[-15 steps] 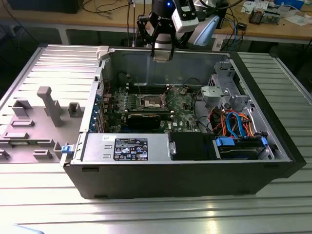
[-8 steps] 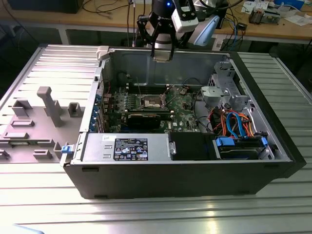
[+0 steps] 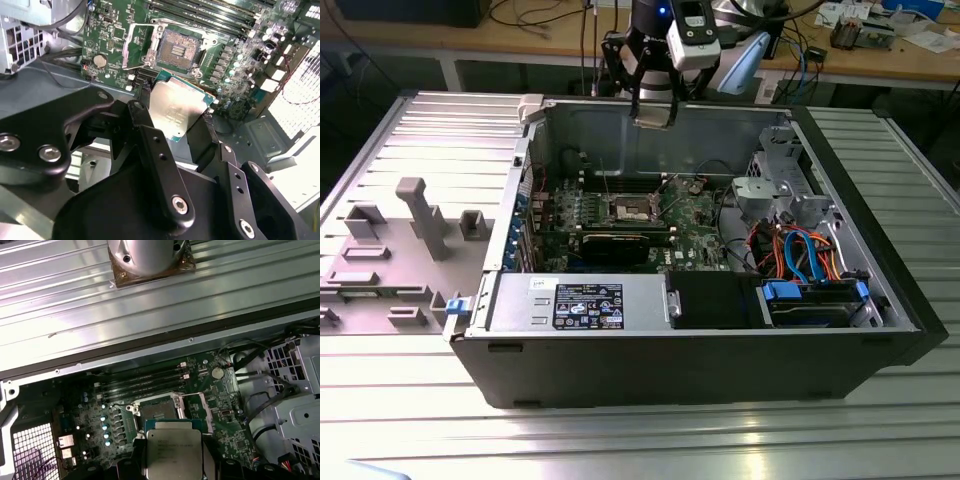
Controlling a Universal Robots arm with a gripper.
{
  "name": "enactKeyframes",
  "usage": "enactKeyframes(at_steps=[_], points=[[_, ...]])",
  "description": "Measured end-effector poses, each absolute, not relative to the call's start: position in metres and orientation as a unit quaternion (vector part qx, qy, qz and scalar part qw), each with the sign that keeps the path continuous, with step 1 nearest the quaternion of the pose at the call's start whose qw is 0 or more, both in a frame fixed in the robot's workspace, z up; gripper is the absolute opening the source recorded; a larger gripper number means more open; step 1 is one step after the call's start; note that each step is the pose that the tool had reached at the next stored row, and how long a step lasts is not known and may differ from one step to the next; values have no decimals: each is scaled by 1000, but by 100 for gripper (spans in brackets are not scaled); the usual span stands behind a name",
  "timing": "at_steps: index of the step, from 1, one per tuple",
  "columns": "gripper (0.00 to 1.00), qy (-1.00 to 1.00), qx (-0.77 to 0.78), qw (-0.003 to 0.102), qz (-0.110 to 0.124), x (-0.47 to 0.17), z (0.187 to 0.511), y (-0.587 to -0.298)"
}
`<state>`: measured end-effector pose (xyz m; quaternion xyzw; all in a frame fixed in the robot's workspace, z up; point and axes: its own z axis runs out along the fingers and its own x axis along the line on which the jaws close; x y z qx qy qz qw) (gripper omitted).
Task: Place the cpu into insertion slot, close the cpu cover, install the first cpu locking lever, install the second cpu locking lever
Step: 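Place the cpu into insertion slot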
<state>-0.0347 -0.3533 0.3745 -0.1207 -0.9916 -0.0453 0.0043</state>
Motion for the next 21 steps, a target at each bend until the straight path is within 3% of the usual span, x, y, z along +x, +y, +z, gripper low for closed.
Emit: enactKeyframes(at_steps=[21], points=[[54, -978, -202, 0, -45, -35, 373, -353]])
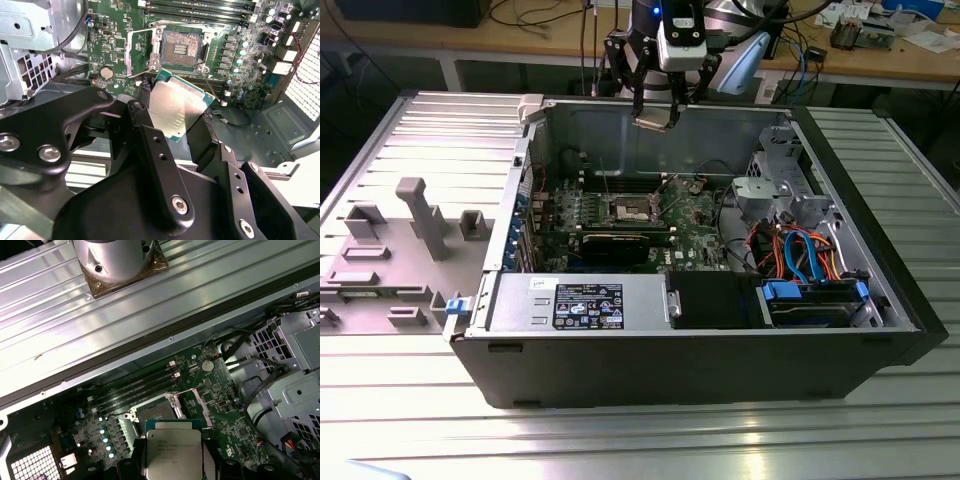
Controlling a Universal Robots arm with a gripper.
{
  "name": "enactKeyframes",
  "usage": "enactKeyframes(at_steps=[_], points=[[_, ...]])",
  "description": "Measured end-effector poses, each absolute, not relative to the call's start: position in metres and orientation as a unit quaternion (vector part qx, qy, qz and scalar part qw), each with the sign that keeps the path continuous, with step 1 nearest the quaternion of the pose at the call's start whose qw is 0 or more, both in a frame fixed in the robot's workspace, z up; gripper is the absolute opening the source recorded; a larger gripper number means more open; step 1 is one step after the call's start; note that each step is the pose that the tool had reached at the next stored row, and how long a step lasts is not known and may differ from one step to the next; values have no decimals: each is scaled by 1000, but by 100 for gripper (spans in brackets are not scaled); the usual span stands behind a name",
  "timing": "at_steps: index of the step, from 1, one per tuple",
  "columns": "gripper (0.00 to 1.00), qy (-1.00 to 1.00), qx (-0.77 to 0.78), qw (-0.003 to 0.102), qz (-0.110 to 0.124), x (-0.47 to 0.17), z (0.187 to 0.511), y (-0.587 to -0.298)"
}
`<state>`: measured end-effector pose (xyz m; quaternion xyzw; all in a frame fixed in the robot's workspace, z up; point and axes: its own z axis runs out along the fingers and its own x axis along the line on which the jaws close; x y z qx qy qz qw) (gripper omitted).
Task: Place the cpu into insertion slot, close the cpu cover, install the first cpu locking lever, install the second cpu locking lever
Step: 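Place the cpu into insertion slot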
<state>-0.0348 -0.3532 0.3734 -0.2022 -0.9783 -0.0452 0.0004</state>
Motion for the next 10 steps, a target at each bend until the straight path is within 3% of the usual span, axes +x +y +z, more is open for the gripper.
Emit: enactKeyframes(at_steps=[10], points=[[54, -969, -241, -1, -45, -35, 373, -353]])
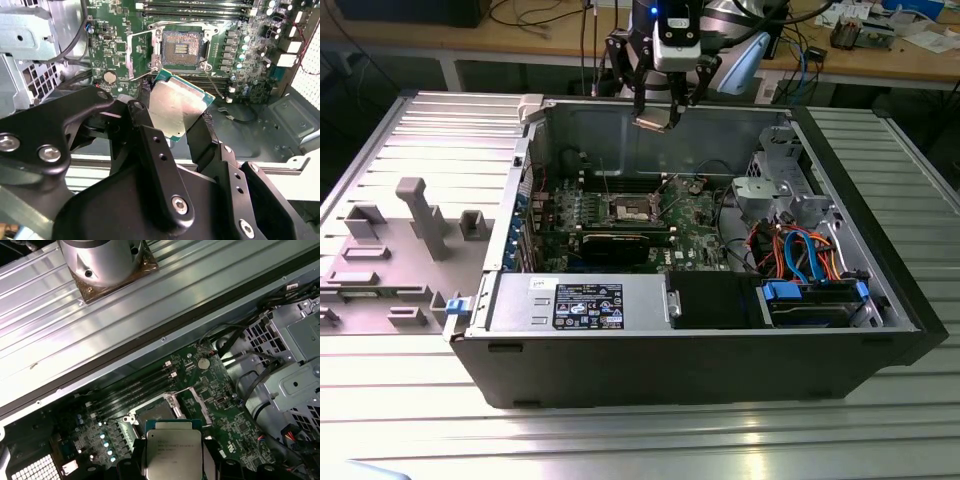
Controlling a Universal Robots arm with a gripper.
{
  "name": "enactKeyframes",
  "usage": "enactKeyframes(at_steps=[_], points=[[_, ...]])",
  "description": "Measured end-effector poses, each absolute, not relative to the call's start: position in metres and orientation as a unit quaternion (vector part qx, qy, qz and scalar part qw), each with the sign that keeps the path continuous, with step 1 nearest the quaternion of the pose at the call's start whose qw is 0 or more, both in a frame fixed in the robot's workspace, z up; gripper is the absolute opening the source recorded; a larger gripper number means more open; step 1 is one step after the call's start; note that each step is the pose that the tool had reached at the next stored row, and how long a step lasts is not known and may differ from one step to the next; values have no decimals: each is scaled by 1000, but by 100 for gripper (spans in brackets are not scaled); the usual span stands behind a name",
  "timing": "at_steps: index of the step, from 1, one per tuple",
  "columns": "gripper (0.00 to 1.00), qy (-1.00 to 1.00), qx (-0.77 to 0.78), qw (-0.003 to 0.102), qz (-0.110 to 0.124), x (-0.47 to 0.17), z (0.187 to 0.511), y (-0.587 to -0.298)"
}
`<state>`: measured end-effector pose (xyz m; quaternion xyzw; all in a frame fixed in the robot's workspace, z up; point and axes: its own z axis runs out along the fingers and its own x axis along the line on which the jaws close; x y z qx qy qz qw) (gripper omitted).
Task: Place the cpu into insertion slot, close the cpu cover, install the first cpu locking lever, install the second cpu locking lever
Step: 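Place the cpu into insertion slot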
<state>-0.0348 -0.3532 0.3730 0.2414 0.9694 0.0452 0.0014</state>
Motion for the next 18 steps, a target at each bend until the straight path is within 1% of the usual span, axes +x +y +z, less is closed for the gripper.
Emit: enactKeyframes(at_steps=[10, 18], points=[[54, 968, 247, 2, 45, -35, 373, -353], [54, 953, 300, 4, 45, -35, 372, -353]])
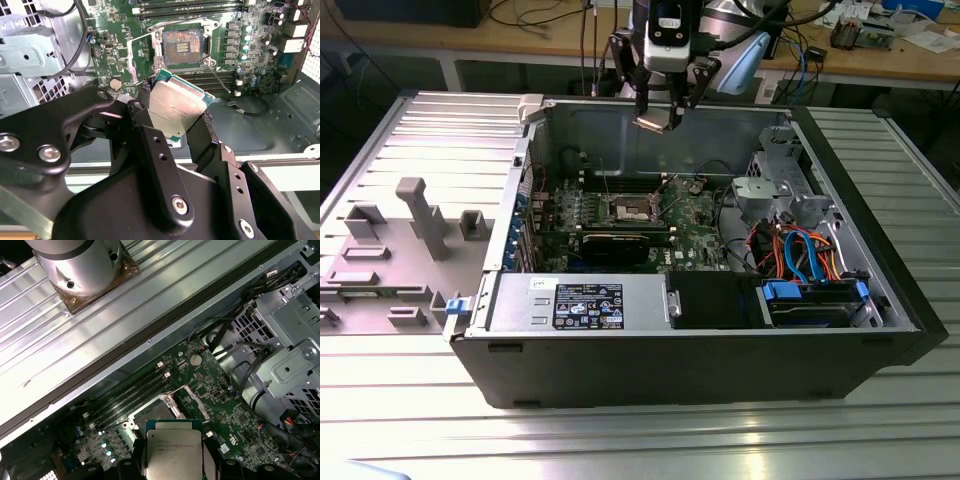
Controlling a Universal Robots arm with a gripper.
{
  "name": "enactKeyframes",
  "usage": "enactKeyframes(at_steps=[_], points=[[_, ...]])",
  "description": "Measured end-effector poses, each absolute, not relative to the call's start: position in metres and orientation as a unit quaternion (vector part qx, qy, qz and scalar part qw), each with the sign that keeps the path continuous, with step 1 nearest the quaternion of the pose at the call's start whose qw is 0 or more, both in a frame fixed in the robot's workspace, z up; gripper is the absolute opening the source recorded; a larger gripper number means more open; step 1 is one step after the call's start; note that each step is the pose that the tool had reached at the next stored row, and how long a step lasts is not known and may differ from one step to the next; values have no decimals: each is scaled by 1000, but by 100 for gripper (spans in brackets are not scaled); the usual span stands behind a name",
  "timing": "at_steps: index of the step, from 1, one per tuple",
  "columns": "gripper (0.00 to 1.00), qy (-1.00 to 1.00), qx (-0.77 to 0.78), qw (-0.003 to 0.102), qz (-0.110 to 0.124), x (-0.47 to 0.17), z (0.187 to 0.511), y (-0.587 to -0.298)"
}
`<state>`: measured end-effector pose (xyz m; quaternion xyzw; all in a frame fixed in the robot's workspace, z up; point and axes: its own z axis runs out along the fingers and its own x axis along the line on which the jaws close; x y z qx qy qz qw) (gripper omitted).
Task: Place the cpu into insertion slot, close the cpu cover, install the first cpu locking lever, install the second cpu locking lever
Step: 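Place the cpu into insertion slot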
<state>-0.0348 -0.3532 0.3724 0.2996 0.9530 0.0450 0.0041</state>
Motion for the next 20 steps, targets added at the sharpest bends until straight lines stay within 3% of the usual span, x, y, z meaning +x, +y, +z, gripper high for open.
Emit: enactKeyframes(at_steps=[20], points=[[54, 936, 348, 6, 45, -35, 371, -355]])
